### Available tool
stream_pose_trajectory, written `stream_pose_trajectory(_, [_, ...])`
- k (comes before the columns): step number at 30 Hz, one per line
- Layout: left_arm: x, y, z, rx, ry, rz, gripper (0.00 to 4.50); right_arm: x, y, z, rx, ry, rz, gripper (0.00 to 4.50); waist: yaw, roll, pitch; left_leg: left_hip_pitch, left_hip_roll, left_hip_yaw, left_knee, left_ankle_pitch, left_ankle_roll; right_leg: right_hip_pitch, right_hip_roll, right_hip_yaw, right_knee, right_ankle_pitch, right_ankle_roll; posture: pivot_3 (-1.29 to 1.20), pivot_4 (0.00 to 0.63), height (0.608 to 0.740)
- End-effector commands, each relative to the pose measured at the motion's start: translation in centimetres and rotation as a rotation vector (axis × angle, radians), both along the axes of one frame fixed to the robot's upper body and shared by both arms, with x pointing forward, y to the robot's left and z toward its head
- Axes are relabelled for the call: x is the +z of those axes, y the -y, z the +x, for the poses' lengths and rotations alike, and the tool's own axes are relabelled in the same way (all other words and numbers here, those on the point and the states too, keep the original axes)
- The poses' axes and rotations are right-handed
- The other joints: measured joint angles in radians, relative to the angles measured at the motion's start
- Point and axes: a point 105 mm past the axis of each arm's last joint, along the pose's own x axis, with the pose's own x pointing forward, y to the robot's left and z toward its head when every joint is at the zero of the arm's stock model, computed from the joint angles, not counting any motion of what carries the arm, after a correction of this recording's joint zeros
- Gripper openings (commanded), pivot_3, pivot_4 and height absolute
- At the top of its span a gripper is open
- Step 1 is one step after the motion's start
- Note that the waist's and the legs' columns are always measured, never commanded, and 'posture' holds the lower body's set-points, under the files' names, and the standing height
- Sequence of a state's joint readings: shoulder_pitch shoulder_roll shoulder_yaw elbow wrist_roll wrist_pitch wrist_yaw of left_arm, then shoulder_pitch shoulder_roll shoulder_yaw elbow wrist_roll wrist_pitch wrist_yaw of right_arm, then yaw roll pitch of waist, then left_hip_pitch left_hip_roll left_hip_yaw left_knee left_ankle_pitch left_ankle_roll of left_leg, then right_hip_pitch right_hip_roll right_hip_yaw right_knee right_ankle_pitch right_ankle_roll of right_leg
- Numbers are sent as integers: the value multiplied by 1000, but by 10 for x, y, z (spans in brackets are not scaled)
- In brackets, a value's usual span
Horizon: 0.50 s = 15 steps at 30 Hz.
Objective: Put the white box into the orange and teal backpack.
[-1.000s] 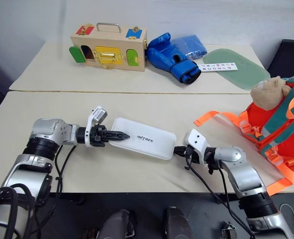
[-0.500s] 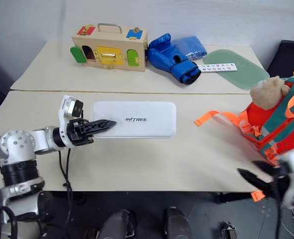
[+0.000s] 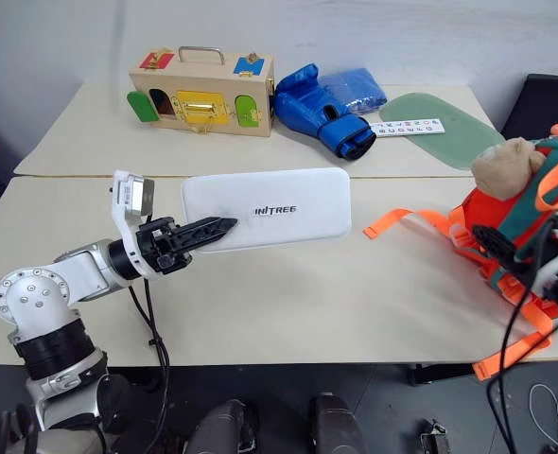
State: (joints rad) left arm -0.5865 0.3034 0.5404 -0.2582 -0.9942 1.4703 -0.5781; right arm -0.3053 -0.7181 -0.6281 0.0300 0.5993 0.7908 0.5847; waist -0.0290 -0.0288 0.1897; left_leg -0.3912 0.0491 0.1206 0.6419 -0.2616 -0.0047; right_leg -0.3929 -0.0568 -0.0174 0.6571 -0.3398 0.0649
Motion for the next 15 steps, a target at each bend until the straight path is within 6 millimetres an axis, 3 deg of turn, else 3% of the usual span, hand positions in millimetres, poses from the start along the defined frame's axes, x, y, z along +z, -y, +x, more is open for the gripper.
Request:
stream_pose_trajectory(1, [16,-11,4,56,73,-14,1390,8,1,7,6,61,-27,3163,0,0,0,0,0,0,0,0,0,0,0,0,0,0,0,0,150,740])
stream_pose_trajectory(6, [17,-26,9,135,105,20,1390,9,-11,9,92,90,-51,1359,1,0,0,0,0,0,-1,0,0,0,0,0,0,0,0,0,150,740])
stream_pose_trajectory(10, [16,-46,22,265,139,73,1390,21,-34,8,250,134,-41,117,-2,0,0,0,1,1,0,0,0,0,0,0,0,0,0,0,150,740])
stream_pose_trajectory(15, [23,-68,32,362,207,132,1390,37,-111,-20,761,112,-43,58,-6,1,0,1,2,2,-5,1,-2,-1,2,1,-1,0,0,0,150,740])
